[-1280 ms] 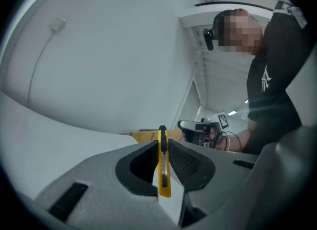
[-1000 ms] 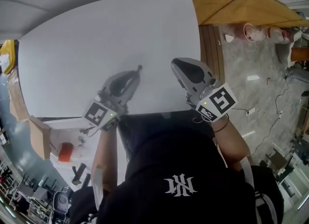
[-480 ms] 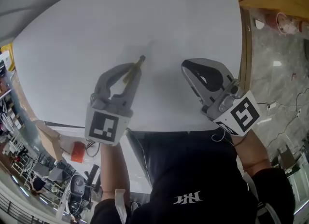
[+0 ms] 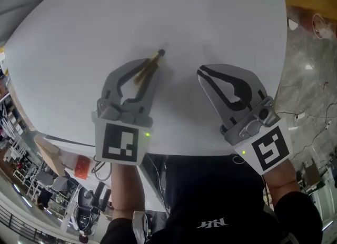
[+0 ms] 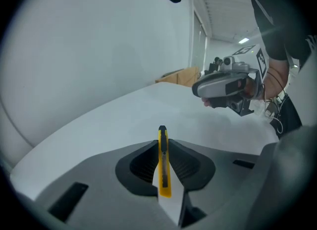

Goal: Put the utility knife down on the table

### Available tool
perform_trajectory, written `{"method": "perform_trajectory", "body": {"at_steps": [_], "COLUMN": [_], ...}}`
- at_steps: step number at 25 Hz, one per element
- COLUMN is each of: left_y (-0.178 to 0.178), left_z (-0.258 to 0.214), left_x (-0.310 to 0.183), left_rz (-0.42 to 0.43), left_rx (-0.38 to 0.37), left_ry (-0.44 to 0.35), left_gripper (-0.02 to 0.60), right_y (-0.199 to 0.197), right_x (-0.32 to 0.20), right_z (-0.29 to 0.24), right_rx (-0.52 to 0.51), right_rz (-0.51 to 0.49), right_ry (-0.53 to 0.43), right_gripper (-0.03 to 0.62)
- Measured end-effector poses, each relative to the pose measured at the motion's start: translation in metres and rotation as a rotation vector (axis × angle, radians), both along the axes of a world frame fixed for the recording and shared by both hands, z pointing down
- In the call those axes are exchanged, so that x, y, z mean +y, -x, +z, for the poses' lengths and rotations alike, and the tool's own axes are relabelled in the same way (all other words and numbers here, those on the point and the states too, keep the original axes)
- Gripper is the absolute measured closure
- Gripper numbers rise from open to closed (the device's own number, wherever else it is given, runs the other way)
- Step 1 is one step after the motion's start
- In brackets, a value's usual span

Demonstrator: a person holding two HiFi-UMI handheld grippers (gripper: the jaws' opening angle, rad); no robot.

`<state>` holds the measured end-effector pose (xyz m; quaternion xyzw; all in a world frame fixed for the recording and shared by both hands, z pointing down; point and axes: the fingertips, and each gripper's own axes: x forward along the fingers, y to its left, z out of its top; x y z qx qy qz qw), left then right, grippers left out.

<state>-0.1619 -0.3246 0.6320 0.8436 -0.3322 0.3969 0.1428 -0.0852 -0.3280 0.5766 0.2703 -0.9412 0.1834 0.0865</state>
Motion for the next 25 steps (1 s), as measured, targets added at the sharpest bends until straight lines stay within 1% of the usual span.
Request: {"method": "perform_trajectory", "body": {"at_steps": [7,11,15,21,25], "left_y": [0.004,0.003,0.008,0.007,0.004], "left_z": [0.014,0.018,0.02,0.025,0.024], "left_x": [-0.003,-0.004,0.003,-0.002,-0.003], "left_rz": [-0.035,-0.028,-0.007,0.0,0.014], "left_rx": [-0.029,-0.054,-0.085,-0.101,-0.111], "left_ry": [0.055,0.083,0.081,0.096,0.089], "left_gripper": [0.522,0.522,0.521,0.52,0.52], "right_y": [-0.001,-0.006,-0.003,-0.006,-0.007], "right_x": [0.003,-0.003,0.002,-0.004,-0.005], "right_z": [-0.003,-0.003,-0.004,0.0,-0.002], "right_rx": [0.018,0.019,0.017,0.023,0.017], "right_rz": [-0.01,0.001,0.007,0.011,0.011], "right_ry": [-0.017,-0.024,-0.03,-0.039,-0.04], "right_gripper": [0.588,0.588,0.588,0.588,0.588]}}
